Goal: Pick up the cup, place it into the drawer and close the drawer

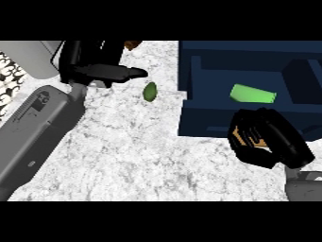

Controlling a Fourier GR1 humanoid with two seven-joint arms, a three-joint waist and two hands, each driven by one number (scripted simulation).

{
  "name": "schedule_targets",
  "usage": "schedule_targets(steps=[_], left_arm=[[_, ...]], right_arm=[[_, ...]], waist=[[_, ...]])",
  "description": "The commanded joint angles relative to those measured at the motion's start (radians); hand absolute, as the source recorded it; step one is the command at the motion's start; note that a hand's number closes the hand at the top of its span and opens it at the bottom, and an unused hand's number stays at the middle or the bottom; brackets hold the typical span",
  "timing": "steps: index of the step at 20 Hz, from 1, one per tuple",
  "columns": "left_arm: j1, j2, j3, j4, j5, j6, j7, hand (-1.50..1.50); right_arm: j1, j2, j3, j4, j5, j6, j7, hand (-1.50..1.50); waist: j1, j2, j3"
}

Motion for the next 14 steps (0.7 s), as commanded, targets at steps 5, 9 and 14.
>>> schedule_targets(steps=[5, 9, 14], left_arm=[[0.185, 0.103, 0.047, -0.177, 0.004, -0.043, 0.010, -1.50], [0.274, 0.164, 0.120, -0.191, 0.032, -0.128, -0.016, -1.50], [0.313, 0.165, 0.159, -0.214, 0.018, -0.167, -0.016, -1.50]], right_arm=[[-0.154, 0.055, 0.128, 0.353, 0.304, -0.185, -0.045, 1.50], [-0.279, 0.075, 0.075, 0.630, 0.321, -0.264, -0.135, 1.50], [-0.490, 0.109, -0.021, 0.946, 0.298, -0.317, -0.224, 1.50]], waist=[[0.004, 0.002, 0.001], [-0.001, 0.007, 0.001], [-0.008, 0.009, 0.001]])
